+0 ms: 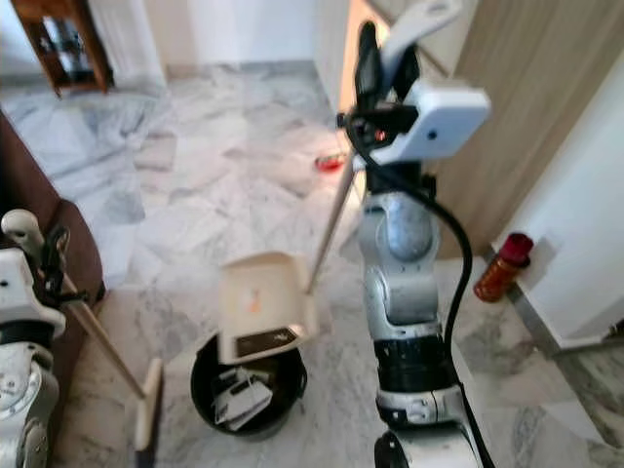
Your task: Sweep floor
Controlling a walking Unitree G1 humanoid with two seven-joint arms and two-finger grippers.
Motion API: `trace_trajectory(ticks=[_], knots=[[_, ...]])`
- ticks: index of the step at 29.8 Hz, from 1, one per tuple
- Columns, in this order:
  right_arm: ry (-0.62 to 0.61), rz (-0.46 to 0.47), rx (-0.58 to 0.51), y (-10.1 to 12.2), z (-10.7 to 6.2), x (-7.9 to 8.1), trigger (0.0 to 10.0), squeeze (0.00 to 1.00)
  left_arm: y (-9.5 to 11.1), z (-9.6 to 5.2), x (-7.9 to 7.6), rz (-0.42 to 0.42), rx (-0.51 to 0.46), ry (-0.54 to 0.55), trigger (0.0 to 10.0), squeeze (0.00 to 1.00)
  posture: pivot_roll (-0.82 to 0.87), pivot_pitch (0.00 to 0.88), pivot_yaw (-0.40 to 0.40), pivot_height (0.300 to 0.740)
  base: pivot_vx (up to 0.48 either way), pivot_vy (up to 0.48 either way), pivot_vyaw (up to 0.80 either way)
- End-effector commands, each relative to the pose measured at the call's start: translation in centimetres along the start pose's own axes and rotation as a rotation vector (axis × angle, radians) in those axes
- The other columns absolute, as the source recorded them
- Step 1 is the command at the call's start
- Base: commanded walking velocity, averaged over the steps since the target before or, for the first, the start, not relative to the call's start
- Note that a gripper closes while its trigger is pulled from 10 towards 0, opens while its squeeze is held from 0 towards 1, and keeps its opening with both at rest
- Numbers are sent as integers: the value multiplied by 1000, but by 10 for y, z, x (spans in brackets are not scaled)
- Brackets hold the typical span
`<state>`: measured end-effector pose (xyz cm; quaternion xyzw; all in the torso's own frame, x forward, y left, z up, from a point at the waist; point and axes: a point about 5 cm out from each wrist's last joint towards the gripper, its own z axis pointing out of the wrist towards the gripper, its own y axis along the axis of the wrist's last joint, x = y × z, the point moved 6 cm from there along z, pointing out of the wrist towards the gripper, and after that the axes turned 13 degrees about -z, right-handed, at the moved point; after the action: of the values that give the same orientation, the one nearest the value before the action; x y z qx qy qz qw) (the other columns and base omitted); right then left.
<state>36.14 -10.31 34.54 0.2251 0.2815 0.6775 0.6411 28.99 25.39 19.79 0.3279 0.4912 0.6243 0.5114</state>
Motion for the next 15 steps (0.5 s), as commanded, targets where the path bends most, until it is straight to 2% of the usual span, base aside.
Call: trace_trajectory(ticks=[1, 15], knots=[[-16, -7, -68, 18, 5, -7, 10000, 0, 15, 1, -8, -8, -66, -23, 10000, 0, 59, 69, 22, 740, 266, 0, 0], [39, 12, -94, 24, 4, 3, 10000, 0, 15, 1, -12, -14, -70, -35, 10000, 0, 57, 65, 20, 740, 0, 0, 0]])
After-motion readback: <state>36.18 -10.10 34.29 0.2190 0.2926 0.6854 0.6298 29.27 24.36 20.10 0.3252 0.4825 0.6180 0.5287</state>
